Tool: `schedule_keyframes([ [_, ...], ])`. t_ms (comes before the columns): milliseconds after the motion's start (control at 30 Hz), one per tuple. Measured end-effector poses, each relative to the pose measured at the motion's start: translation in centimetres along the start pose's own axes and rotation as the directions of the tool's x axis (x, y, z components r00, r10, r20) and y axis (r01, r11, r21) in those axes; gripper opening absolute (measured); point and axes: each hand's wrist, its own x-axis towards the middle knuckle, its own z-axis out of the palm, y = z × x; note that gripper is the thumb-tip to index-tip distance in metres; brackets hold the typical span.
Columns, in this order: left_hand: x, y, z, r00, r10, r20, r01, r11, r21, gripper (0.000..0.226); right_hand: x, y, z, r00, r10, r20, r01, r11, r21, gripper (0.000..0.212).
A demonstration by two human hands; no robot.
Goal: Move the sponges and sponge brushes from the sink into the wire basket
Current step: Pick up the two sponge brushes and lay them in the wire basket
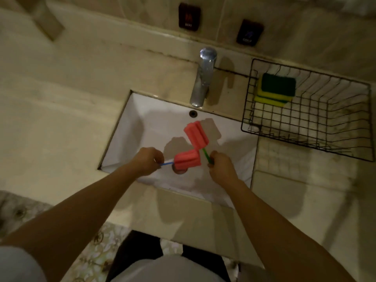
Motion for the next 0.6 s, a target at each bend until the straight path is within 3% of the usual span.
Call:
schedule_keyframes([
  [200, -2.9, 1.6, -3.1, 0.983, 0.153, 0.103, -0.143, 0.985, -0.092, 0.01, -5.1, -1.8, -1.7, 0.989, 0.107, -0.098, -0.099, 0.992, 0.078, 0.007],
  [400, -4.6, 5.5, -4.0, 0.938, 0.341, 0.063, -0.312, 0.91, -0.274, 0.007, -8.6, -3.5, -4.8, 0.957, 0.195, -0.216, -0.18, 0.98, 0.086, 0.009],
  [600, -6.2, 10.4, -3.9, 0.918, 0.396, 0.033, -0.316, 0.779, -0.541, 0.007, -11.5, -2.5, -9.4, 0.895, 0.241, -0.376, -0.222, 0.971, 0.093, 0.009],
])
